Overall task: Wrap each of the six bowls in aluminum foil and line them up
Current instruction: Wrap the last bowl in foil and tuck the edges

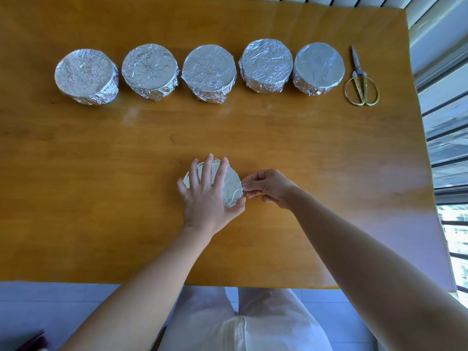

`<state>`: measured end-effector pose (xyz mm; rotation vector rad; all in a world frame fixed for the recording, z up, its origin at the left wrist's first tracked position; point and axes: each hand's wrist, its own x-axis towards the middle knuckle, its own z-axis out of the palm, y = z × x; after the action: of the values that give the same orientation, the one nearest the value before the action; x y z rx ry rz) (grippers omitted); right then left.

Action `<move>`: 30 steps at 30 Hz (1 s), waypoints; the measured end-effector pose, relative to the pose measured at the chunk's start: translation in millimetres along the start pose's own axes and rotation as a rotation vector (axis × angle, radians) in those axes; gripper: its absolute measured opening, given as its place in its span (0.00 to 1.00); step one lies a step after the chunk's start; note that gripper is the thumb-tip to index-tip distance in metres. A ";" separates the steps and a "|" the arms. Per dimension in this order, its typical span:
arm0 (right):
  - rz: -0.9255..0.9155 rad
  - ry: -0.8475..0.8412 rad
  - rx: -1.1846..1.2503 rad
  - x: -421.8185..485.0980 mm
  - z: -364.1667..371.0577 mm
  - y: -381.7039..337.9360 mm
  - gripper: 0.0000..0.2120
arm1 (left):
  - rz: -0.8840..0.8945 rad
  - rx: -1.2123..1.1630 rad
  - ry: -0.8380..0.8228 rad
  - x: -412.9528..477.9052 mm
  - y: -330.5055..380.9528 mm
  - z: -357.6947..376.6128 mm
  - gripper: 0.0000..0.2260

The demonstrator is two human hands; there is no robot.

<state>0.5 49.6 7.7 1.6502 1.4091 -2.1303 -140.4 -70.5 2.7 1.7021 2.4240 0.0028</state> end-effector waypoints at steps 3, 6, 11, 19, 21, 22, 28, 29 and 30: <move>-0.049 0.043 -0.035 -1.2 -0.7 0.2 0.03 | 0.002 0.005 -0.001 0.7 0.0 -0.3 0.40; -0.122 0.070 -0.065 -2.5 3.3 0.1 0.02 | 0.003 0.005 -0.007 0.9 0.5 -0.6 0.41; -0.135 0.072 0.039 -5.5 10.8 7.8 0.08 | 0.013 0.021 -0.015 0.0 -0.3 -0.4 0.41; -0.049 -0.026 0.106 -3.2 4.0 6.1 0.13 | 0.029 0.026 -0.025 1.1 -1.9 -1.9 0.41; -0.034 -0.056 0.060 -3.0 -0.3 5.8 0.12 | 0.076 0.019 -0.025 1.9 -5.4 -2.5 0.40; -0.030 -0.064 0.039 -3.4 -1.7 5.2 0.13 | 0.112 0.019 -0.024 2.8 -8.3 -3.2 0.40; 0.022 -0.189 -0.060 -8.4 4.5 8.9 0.08 | 0.508 0.057 -0.096 16.7 -40.4 -14.2 0.41; 0.026 -0.216 -0.081 -8.8 6.4 11.2 0.07 | 0.564 0.076 -0.122 20.3 -45.0 -16.3 0.42; 0.029 -0.237 -0.099 -9.4 8.9 12.2 0.06 | 0.603 0.091 -0.144 23.4 -49.0 -18.5 0.43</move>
<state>4.9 32.3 7.9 1.3245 1.3844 -2.1199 -196.6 -63.7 12.3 2.3133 1.7542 -0.1443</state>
